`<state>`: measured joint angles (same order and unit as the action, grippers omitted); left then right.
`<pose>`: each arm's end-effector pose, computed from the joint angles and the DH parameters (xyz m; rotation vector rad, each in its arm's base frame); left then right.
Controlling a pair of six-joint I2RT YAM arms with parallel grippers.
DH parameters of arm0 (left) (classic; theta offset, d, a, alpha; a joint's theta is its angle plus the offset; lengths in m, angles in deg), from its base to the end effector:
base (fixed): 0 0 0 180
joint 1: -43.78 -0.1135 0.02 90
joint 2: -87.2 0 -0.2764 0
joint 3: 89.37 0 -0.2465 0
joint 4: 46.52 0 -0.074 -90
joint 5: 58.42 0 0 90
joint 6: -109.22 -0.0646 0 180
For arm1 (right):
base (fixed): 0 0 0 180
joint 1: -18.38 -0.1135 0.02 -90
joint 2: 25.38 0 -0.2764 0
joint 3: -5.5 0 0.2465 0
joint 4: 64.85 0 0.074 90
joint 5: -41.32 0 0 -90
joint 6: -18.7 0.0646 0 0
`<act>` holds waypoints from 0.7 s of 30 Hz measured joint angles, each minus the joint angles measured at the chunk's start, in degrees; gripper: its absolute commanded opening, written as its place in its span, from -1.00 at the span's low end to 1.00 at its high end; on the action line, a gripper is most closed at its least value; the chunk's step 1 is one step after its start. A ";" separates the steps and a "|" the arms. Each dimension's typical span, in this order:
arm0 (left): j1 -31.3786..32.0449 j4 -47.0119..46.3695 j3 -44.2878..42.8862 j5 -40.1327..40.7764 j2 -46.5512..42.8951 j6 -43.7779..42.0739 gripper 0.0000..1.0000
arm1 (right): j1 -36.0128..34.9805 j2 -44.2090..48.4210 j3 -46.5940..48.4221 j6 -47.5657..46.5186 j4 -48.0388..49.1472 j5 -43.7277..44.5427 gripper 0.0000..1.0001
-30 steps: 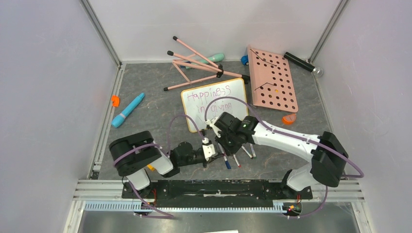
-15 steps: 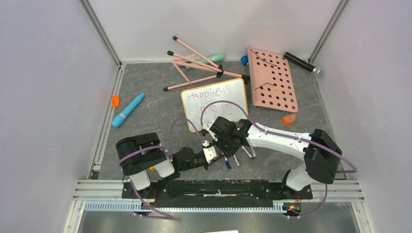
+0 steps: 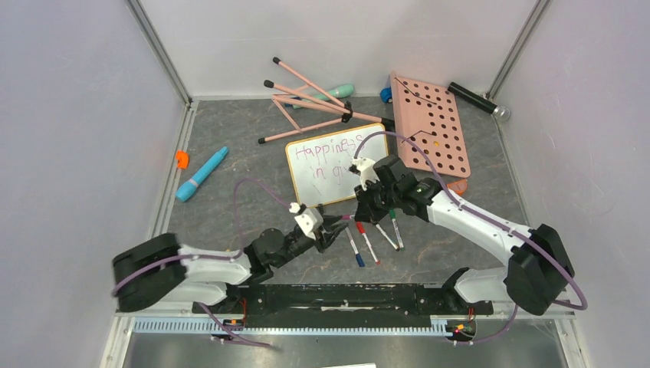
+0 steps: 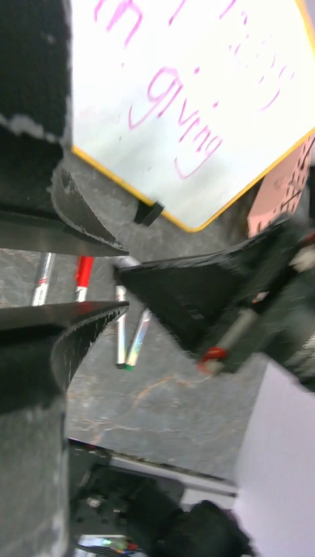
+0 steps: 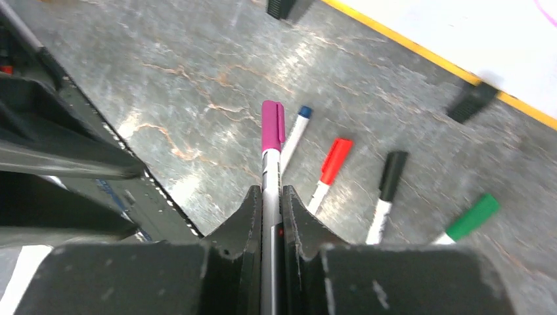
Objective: Write a sentence on the whiteboard
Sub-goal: Place the whiteboard marker at the center of the board.
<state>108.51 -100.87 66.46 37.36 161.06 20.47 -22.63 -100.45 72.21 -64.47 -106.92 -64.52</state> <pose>0.1085 -0.2147 0.2023 0.7419 1.3605 -0.8485 0.1993 0.1966 0.2398 -0.8654 2.3834 0.6914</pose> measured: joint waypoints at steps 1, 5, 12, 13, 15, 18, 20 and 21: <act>-0.04 4.02 -0.98 1.25 -3.56 0.79 -0.15 | 0.90 -0.37 -0.68 0.11 1.51 -2.25 -0.49; -0.79 23.26 -8.11 7.43 -15.39 3.65 -0.04 | 2.69 -2.97 -3.91 2.21 8.46 -10.38 0.01; -6.54 44.92 -10.23 12.35 -29.53 7.19 0.19 | 9.35 -0.02 -12.72 7.52 18.27 -11.65 0.38; -7.56 47.41 -10.21 12.72 -31.19 7.56 0.29 | 10.45 1.46 -13.53 8.07 18.78 -10.49 0.38; -9.60 51.43 -10.19 13.42 -33.97 8.15 0.47 | 12.09 4.76 -14.67 8.74 19.71 -7.76 0.39; -12.48 56.22 -10.14 14.45 -37.00 8.48 0.66 | 13.57 10.86 -17.20 9.33 22.34 -1.31 0.41; -13.97 58.23 -9.88 15.93 -38.45 8.66 0.69 | 14.01 16.28 -21.07 9.18 25.70 4.87 0.43; -14.71 59.36 -9.55 17.03 -39.23 8.63 0.70 | 14.21 19.69 -24.06 8.87 28.24 8.37 0.43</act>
<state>93.80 -41.51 56.91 54.39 121.83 29.11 -8.42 -80.76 48.14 -55.59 -78.68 -56.15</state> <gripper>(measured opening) 0.834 0.707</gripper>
